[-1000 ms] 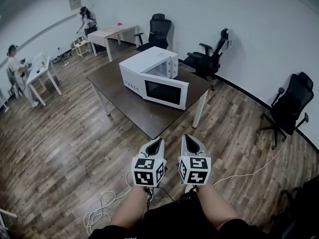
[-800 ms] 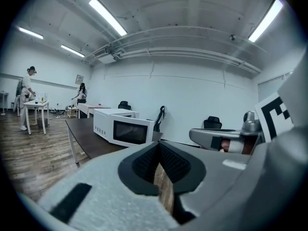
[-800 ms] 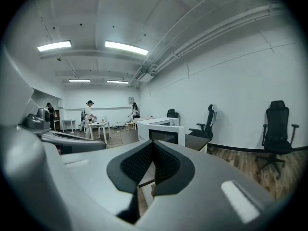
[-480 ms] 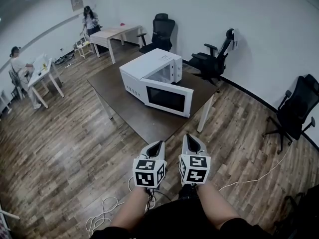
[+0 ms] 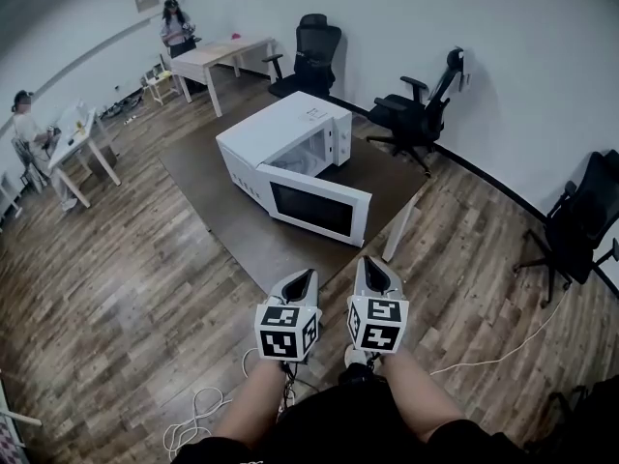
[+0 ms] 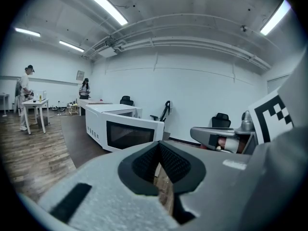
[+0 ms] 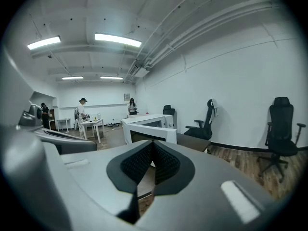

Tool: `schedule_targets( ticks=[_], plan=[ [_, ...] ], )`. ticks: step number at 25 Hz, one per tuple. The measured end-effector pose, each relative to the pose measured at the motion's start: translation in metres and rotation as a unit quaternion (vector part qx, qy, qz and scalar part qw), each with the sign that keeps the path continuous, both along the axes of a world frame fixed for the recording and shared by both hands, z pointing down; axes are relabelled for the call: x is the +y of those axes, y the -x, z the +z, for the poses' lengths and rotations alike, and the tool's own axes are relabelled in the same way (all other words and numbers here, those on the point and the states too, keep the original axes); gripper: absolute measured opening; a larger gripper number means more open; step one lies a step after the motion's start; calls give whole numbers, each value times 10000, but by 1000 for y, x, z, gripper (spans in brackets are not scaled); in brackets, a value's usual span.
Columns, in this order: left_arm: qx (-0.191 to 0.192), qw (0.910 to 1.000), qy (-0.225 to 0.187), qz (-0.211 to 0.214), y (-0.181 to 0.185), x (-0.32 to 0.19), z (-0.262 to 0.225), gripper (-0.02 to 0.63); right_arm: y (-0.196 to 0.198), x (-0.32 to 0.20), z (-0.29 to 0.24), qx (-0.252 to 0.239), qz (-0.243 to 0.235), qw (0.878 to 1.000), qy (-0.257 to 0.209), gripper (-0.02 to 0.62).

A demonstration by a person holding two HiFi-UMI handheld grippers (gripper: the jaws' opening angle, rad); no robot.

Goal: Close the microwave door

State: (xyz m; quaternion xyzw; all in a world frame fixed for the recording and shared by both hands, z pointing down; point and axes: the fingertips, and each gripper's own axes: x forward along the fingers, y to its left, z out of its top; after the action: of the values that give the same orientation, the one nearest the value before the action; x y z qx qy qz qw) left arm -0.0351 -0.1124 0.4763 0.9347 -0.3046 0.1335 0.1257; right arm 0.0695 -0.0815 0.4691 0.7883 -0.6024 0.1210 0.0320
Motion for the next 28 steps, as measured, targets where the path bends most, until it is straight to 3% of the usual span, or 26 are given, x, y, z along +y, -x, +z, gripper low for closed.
schedule_targets(
  ticks=[10,18,28],
  plan=[
    [-128,9996,127,-200,-60,-56,2,9,-55,-54,13,-98,-235,9994,220,9],
    [-76,9981,30,-615,-96,-103,-7,9,-96,-95,24,-232,-424,9984,300,9],
    [-151,9973,162,-697,-111,-127,7,9,-99,-122,44,-273,-594,9968,461,48]
  ],
)
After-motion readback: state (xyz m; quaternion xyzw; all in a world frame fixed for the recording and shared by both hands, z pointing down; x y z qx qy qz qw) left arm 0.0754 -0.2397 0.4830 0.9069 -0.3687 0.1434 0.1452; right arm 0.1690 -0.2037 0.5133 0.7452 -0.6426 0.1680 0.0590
